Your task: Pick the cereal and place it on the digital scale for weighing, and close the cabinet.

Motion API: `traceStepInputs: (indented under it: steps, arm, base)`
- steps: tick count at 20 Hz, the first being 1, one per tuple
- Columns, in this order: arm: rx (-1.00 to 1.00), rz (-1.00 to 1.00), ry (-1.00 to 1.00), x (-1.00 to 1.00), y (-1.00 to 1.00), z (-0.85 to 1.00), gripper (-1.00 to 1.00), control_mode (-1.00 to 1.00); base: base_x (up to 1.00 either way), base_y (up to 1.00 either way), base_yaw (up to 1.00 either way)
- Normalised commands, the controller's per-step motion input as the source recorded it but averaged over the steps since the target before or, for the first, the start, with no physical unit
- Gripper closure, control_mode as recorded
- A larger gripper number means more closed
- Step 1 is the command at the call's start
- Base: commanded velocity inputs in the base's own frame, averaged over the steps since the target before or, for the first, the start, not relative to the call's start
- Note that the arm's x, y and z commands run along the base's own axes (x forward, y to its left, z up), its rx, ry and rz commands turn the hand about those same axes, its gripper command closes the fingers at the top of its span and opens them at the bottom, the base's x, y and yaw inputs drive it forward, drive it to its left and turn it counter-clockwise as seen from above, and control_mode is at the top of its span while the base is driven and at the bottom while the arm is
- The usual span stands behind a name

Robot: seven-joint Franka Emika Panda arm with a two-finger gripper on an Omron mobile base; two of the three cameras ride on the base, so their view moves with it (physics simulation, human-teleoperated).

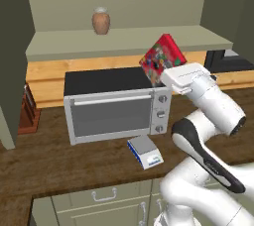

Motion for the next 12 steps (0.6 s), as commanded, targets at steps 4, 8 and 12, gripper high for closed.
traceStepInputs:
  steps: [4, 8, 12]
  arm:
    - [-0.38, 0.63, 0.44, -0.66, 0.00, 0.00, 1.00, -1.00]
    - [-0.27, 0.38, 0.26, -0.44, -0.01, 0.06, 1.00, -1.00]
    - [-0.21, 0.03, 0.03, -0.09, 0.05, -0.08, 1.00, -1.00]
  base:
    - [0.00, 0.00, 0.00]
    - [0.00, 0.00, 0.00]
    - [0.00, 0.00, 0.00]
